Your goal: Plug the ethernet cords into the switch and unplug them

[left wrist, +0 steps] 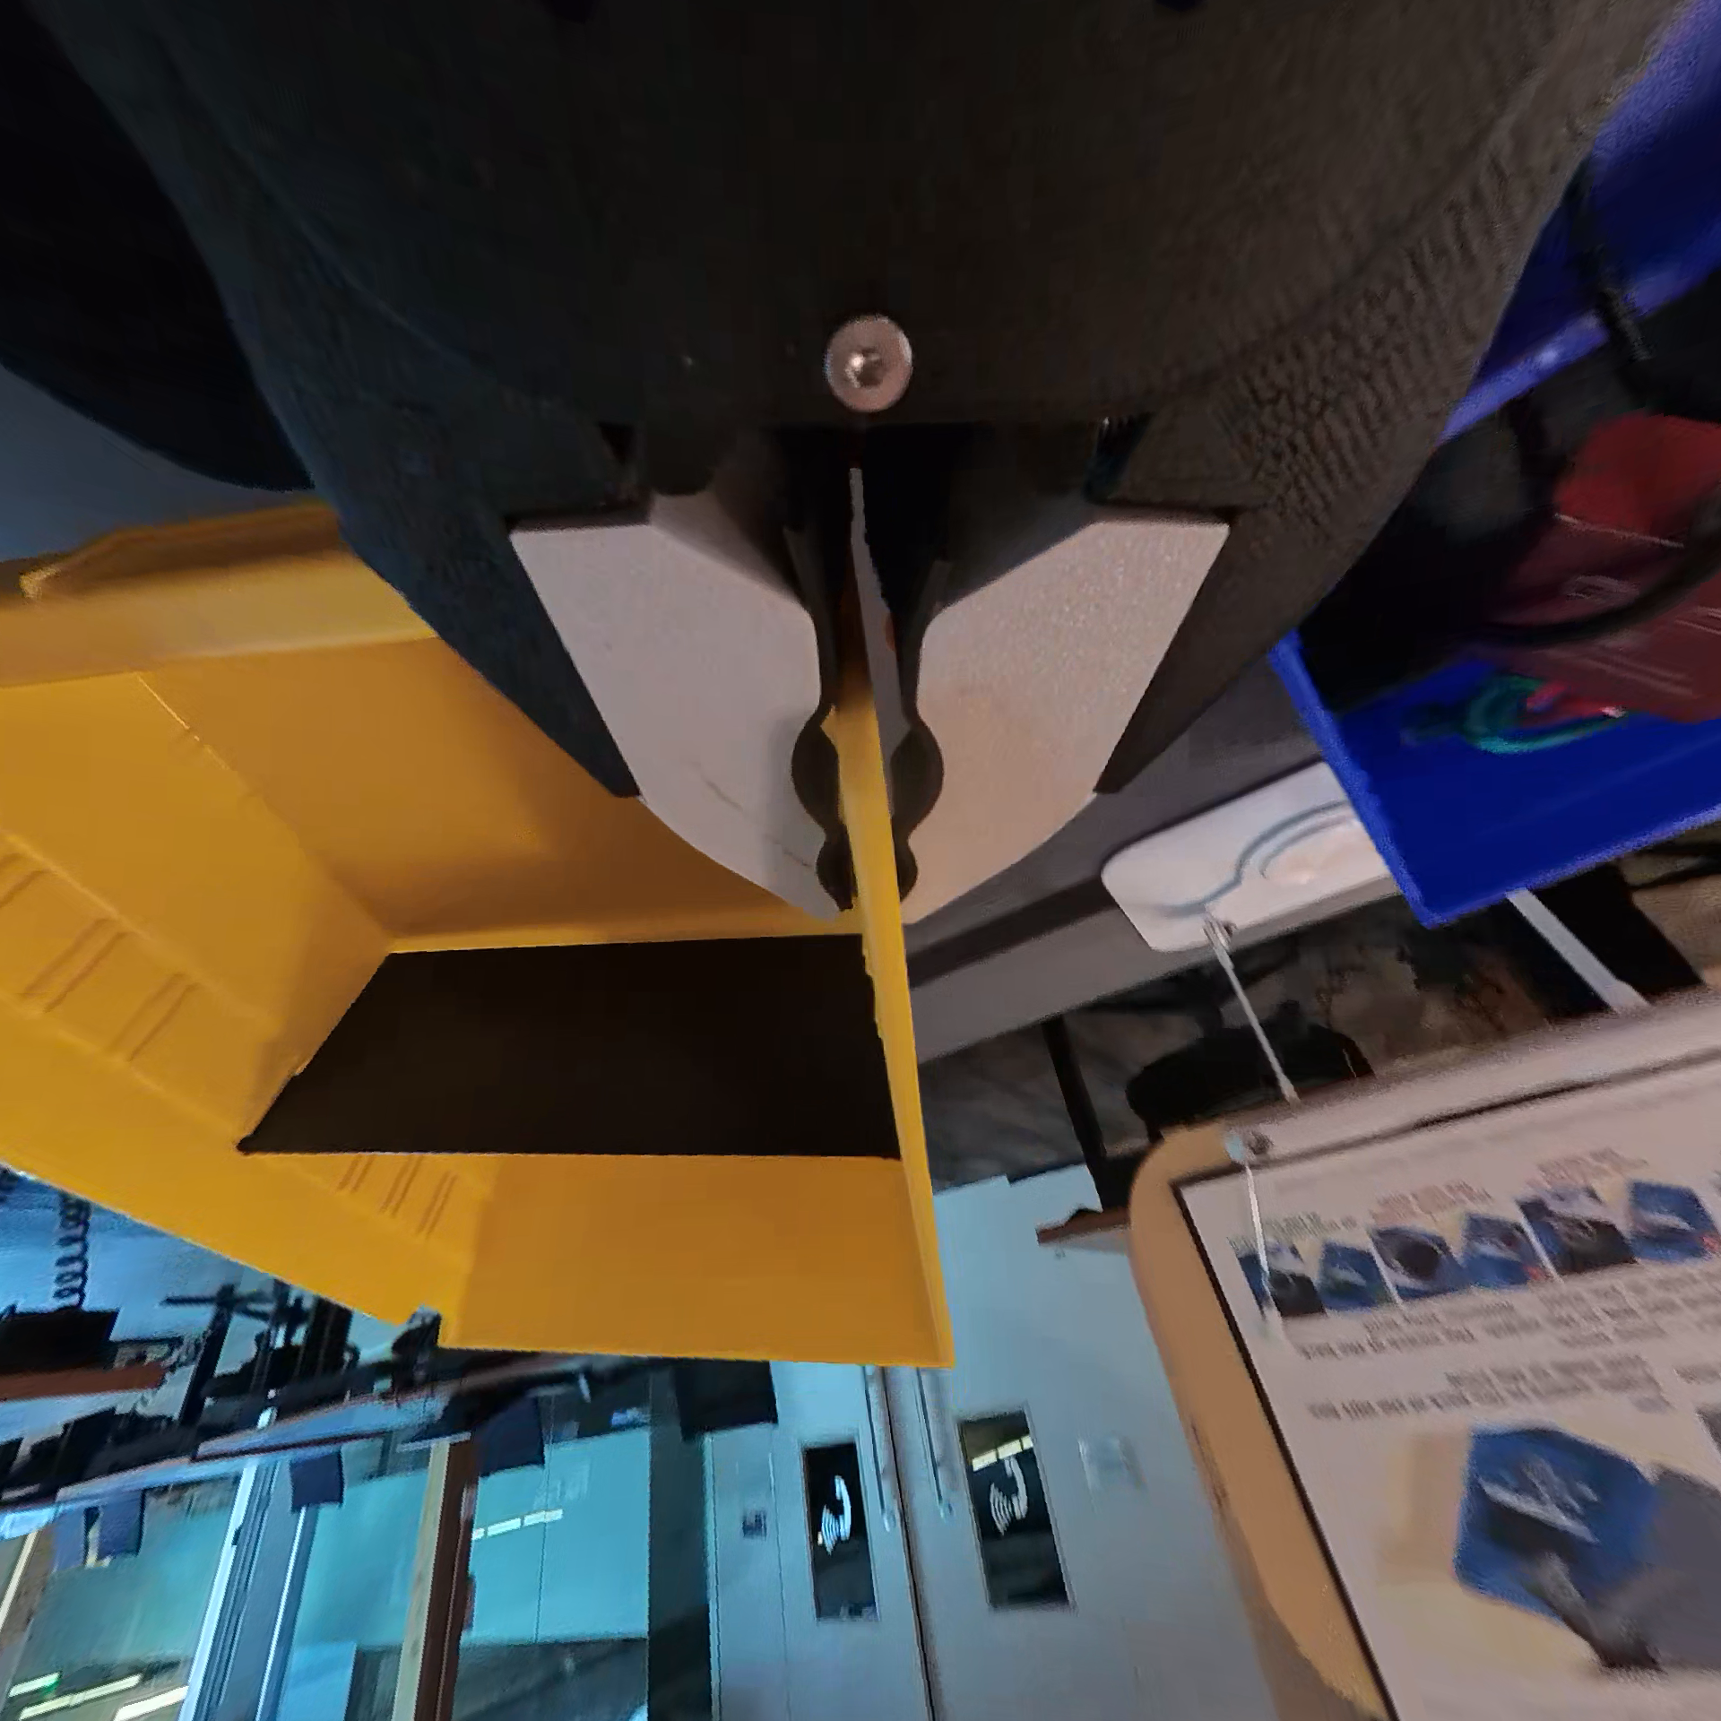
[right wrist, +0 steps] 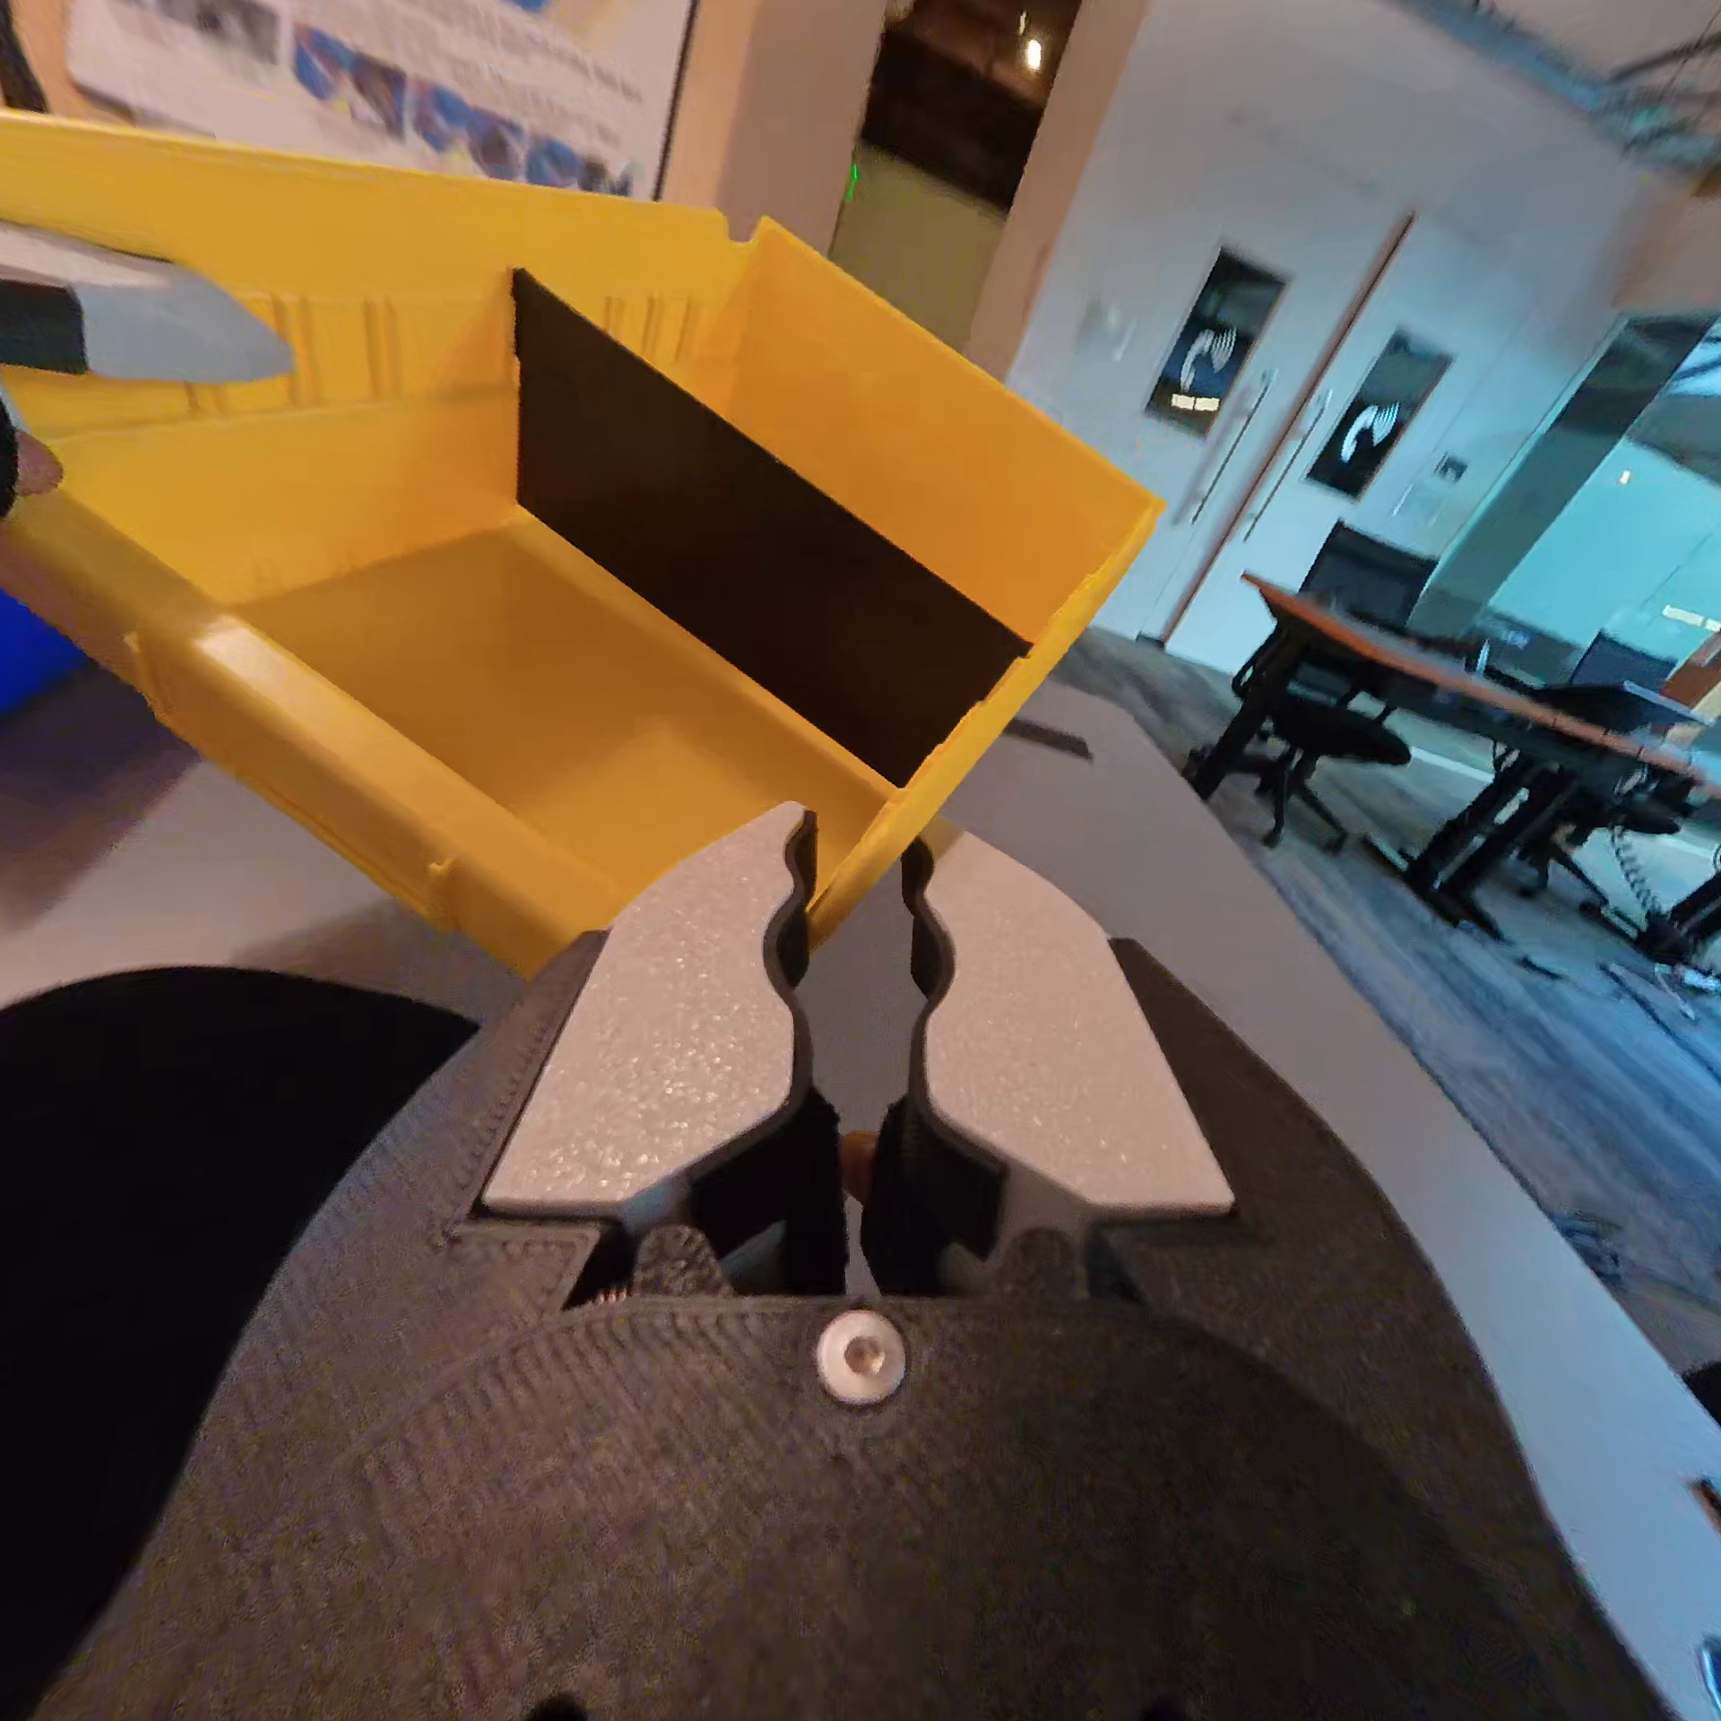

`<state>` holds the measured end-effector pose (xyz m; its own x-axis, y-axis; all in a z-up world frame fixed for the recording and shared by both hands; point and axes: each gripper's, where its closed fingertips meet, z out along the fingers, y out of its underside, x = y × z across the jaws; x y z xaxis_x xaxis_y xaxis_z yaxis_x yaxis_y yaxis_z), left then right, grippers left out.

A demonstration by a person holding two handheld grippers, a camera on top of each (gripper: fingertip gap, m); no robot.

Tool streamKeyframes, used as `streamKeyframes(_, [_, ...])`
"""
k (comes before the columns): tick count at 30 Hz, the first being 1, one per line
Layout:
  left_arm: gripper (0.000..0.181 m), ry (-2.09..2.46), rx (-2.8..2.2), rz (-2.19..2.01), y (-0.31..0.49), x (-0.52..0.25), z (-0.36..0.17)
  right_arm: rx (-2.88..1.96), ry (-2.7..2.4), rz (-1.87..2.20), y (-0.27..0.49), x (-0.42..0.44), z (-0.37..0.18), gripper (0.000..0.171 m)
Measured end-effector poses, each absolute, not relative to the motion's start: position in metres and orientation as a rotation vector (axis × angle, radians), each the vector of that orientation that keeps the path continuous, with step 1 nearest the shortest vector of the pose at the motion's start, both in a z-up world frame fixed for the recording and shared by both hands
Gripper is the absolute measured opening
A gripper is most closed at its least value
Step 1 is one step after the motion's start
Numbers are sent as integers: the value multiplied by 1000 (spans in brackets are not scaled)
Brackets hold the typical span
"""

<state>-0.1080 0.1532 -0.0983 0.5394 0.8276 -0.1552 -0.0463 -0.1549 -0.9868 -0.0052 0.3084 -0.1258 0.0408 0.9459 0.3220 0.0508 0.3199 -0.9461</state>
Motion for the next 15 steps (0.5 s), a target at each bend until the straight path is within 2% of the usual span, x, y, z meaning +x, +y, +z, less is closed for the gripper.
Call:
streamKeyframes(5, [6,-766,-1592,783,162,-116,-137,-1125,-1430,852,318,-13,-157,17])
streamKeyframes(11, [11,-779,-1593,722,164,-117,-148,-1143,-1444,869,320,-17,-166,16])
streamKeyframes(15, [34,-775,-1680,724,162,-109,-156,-1082,-1453,931,315,-17,-158,19])
